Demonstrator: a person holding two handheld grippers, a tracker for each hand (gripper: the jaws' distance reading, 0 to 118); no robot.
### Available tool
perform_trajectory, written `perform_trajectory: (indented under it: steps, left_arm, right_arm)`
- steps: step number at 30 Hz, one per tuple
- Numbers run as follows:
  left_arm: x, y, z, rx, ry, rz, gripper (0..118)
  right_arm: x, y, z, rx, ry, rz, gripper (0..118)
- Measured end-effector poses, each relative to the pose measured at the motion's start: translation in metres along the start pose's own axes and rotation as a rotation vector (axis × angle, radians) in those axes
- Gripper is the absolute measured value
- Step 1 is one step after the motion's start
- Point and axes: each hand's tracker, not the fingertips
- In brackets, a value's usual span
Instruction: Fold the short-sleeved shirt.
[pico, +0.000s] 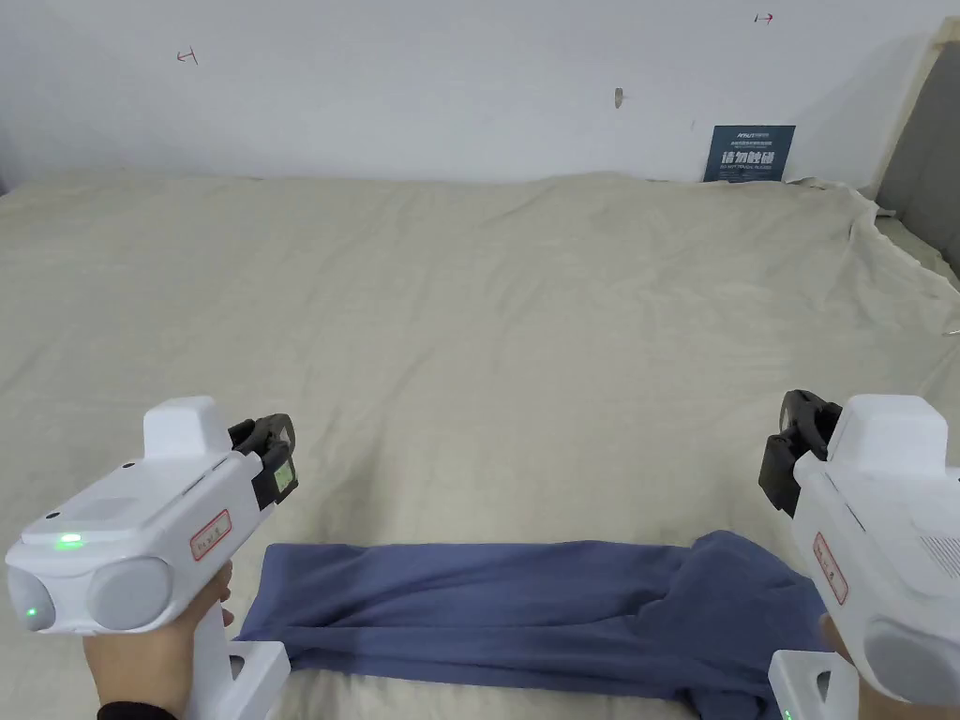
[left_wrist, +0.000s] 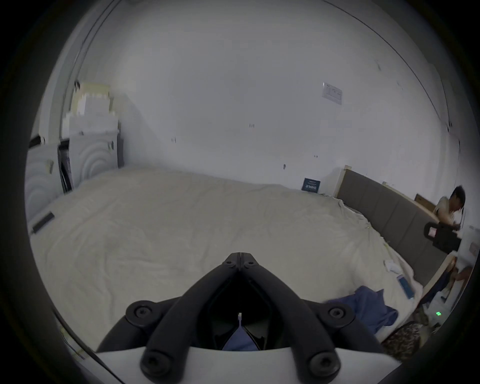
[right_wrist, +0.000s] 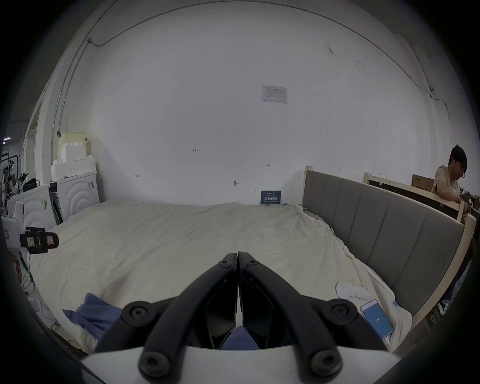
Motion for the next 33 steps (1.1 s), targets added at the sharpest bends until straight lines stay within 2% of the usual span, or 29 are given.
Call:
perform_trajectory:
  steps: [5,12,17,18,21,23,27,30,32,33]
  left_arm:
    - [-0.044,-0.005,-0.016,-0.182,-0.141,0.168,0]
    - [-0.115,-0.032,-0.050,-0.397,-0.233,0.316,0]
    - [-0.142,-0.052,-0.066,-0.506,-0.193,0.305,11]
    - [-0.146,-0.056,-0.069,-0.518,-0.191,0.317,21]
    - [-0.154,-0.068,-0.079,-0.591,-0.191,0.366,72]
    - [-0.155,-0.074,-0.085,-0.611,-0.196,0.363,79]
    - [-0.158,-0.086,-0.099,-0.671,-0.209,0.353,81]
    - [-0.155,-0.092,-0.104,-0.697,-0.242,0.367,77]
    - [-0.152,-0.091,-0.104,-0.682,-0.262,0.368,67]
    - [-0.153,-0.093,-0.107,-0.685,-0.273,0.376,51]
  right_arm:
    - [0.002,-0.001,-0.003,-0.018,0.004,0.005,0]
    - [0.003,-0.005,-0.010,-0.051,-0.003,0.013,0]
    - [0.003,-0.013,-0.017,-0.082,-0.017,0.018,0]
    - [0.003,-0.015,-0.019,-0.088,-0.018,0.018,0]
    - [-0.003,-0.020,-0.023,-0.110,-0.024,0.019,0]
    - [-0.004,-0.024,-0.026,-0.125,-0.024,0.017,0]
    - [-0.004,-0.029,-0.032,-0.148,-0.026,0.024,0]
    - [-0.003,-0.030,-0.034,-0.155,-0.026,0.025,0]
    - [-0.002,-0.031,-0.036,-0.161,-0.027,0.025,0]
    - [-0.002,-0.031,-0.036,-0.162,-0.029,0.024,0]
